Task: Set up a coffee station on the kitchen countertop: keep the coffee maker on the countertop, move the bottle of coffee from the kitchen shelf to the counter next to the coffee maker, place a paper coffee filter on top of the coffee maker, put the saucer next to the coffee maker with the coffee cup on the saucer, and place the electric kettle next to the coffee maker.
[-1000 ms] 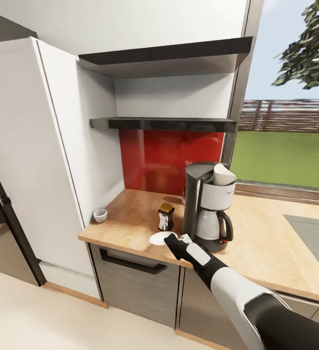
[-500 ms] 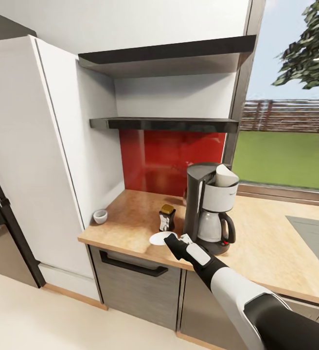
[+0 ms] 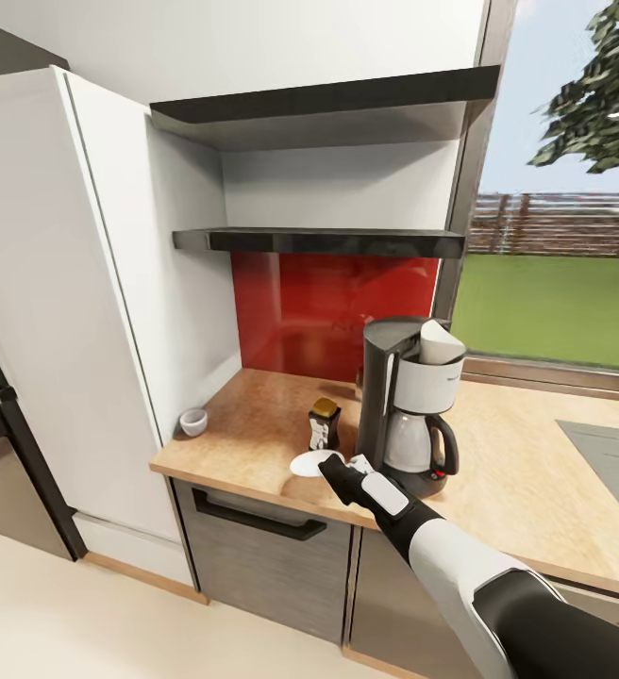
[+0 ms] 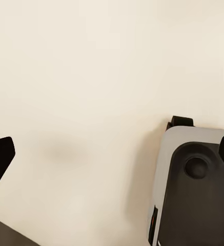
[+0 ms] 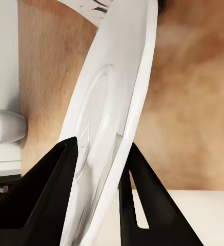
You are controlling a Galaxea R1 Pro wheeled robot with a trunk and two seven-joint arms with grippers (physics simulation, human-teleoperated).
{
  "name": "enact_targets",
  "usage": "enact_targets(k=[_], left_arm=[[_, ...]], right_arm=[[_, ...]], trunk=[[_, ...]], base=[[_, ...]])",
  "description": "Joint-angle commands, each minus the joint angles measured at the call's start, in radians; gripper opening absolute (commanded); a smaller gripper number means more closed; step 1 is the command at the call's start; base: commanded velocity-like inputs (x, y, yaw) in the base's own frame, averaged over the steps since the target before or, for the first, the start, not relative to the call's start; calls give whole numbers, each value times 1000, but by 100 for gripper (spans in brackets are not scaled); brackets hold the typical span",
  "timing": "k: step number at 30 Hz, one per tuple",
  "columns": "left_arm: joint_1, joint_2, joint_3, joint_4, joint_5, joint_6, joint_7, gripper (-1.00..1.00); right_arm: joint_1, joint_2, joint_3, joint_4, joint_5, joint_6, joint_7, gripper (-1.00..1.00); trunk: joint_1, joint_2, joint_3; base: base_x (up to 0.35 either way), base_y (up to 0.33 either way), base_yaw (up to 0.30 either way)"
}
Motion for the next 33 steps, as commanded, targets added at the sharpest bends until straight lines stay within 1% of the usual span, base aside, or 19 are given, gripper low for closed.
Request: enact_targets(k=[1,33], left_arm=[[0,1,-8,-2,10,3,6,100],[0,1,-8,-2,10,3,6,100]], right_arm=[[-1,0,2,0,-3,2,-2,-100],[-1,0,2,1,-2,2,-2,-100]], trunk=[[0,-1,-1],[0,-1,-1]], base=[[1,0,0],[36,0,0]])
